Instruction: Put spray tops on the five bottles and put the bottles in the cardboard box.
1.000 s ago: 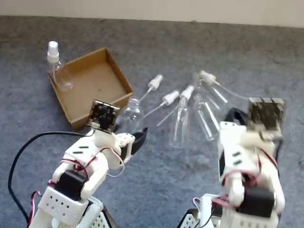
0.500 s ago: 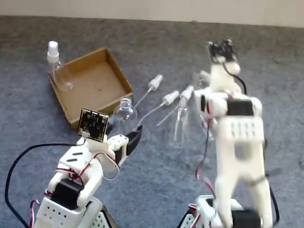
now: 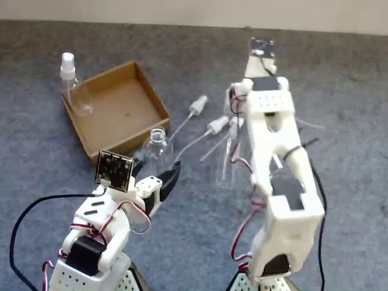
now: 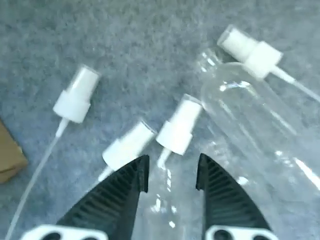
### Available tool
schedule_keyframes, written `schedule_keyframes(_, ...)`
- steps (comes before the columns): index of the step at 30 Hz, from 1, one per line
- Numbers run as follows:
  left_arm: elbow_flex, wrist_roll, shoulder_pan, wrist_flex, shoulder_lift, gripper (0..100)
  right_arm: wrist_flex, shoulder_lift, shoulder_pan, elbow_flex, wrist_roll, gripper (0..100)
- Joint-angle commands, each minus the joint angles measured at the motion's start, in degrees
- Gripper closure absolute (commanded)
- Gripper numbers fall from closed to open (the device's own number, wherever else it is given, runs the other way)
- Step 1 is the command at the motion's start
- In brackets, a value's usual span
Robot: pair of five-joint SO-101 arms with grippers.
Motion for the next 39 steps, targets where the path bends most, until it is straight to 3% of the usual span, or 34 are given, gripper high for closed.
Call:
schedule_keyframes(1, -0.3, 0.6, -0.6, -1.5, -1.2, 86, 0.7, 5.8, -0.7, -13.1, -7.9, 84.3)
schedule_keyframes(9, -0.2, 0.6, -0.6, -1.5, -1.2, 86, 8.4, 20.4, -0.3, -27.6, -15.6, 84.3)
schedule_keyframes(15, 0.1, 0.6, -0.6, -1.5, -1.2, 86, 15.0, 29.1, 0.9, -39.1, -15.6, 84.3)
schedule_keyframes(22, 5.8, 0.3, -0.6, -9.7, -1.2, 86, 22.9, 35.3, 2.4, -51.2, -15.1, 83.8)
schedule_keyframes(27, 6.1, 0.3, -0.6, -10.1, -1.2, 86, 28.4, 36.4, 2.6, -59.4, -15.1, 83.8)
schedule_keyframes(39, 6.2, 0.3, -0.6, -10.1, -1.2, 86, 29.1, 44.7, 2.4, -59.5, -15.1, 83.8)
